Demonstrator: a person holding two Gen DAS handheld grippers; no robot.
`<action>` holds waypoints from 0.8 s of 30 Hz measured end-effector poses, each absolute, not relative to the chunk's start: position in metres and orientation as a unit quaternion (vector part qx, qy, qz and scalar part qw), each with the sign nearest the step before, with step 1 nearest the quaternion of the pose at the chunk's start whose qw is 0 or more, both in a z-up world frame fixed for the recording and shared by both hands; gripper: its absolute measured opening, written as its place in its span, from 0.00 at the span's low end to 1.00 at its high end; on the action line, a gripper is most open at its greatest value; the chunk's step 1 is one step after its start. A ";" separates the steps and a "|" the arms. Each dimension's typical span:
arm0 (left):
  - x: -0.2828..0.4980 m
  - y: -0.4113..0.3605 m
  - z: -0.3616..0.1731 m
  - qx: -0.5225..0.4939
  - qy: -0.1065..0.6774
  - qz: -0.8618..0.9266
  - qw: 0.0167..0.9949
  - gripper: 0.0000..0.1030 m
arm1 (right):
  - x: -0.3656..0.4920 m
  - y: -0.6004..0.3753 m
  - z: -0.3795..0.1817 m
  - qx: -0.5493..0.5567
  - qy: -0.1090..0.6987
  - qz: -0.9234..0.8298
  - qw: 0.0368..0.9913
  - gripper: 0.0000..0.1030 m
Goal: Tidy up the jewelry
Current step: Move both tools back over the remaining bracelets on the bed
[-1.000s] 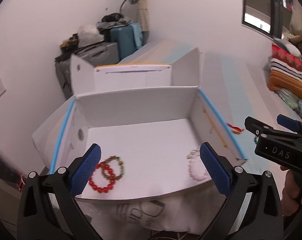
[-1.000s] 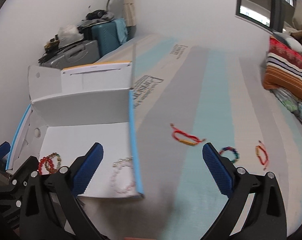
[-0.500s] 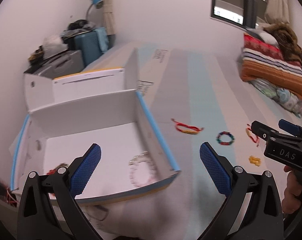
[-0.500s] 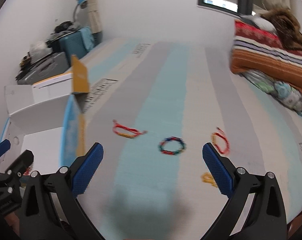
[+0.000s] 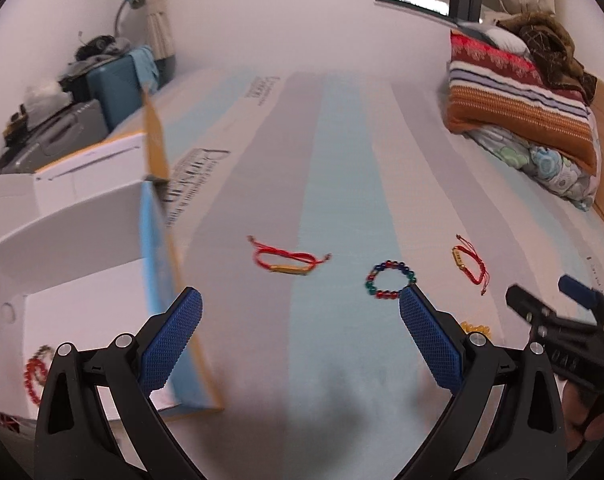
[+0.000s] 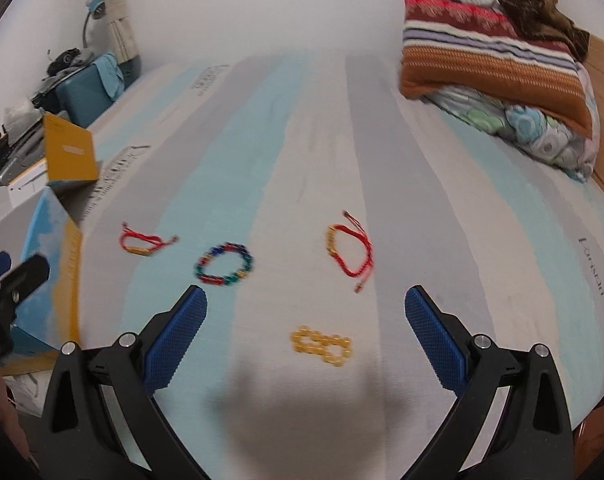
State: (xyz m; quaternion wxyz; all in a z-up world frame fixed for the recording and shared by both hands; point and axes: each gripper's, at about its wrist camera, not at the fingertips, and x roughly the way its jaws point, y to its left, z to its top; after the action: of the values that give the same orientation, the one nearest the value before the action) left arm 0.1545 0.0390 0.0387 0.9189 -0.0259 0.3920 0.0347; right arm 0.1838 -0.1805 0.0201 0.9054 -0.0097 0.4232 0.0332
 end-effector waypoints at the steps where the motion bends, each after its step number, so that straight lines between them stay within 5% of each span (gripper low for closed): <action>1: 0.160 0.035 0.036 -0.025 0.395 0.029 0.918 0.94 | 0.186 -0.184 0.015 -0.009 0.426 0.031 0.904 0.93; 24: 0.268 -0.021 -0.075 0.014 0.483 0.017 0.875 0.94 | 0.222 -0.205 -0.082 -0.012 0.499 0.026 0.866 0.92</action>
State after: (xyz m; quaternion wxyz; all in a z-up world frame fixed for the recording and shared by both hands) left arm 0.2677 -0.0205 -0.0752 0.8754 0.0136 0.4830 0.0166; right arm 0.2223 -0.2049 -0.0822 0.8664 -0.0122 0.4986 0.0259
